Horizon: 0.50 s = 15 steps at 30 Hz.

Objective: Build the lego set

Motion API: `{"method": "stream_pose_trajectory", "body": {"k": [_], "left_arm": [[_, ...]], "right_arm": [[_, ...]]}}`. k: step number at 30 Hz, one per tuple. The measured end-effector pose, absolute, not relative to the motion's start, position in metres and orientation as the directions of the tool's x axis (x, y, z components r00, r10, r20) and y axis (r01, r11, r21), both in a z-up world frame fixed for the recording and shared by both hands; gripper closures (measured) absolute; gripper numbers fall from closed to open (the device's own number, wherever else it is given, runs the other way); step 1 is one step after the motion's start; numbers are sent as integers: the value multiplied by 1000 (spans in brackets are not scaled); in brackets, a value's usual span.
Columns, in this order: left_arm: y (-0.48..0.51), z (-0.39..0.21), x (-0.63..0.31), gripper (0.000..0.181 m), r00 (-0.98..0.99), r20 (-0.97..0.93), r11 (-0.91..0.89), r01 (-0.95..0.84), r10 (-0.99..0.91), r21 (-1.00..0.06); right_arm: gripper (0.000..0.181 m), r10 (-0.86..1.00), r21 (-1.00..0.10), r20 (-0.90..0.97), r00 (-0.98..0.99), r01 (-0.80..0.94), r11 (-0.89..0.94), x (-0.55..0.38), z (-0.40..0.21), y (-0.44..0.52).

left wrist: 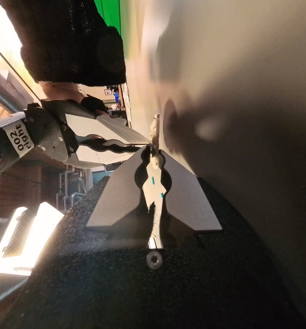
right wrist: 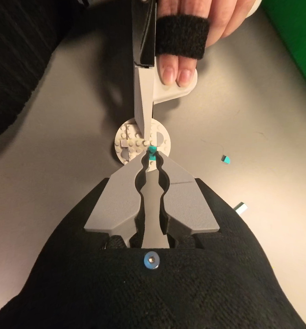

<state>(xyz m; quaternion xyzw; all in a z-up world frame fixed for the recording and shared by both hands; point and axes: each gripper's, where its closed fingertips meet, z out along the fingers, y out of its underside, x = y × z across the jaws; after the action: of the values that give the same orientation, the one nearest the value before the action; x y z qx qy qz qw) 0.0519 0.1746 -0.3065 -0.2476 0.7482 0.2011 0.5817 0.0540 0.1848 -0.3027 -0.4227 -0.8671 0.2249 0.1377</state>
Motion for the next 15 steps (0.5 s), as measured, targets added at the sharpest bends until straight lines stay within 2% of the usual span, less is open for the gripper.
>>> {"method": "stream_pose_trajectory", "body": {"k": [15], "left_arm": [[175,-307,52,175,-201,-971,796,-606,-132,18]], "right_arm": [[174,795,-485,93,-600,670,562,54,-303,186]]}}
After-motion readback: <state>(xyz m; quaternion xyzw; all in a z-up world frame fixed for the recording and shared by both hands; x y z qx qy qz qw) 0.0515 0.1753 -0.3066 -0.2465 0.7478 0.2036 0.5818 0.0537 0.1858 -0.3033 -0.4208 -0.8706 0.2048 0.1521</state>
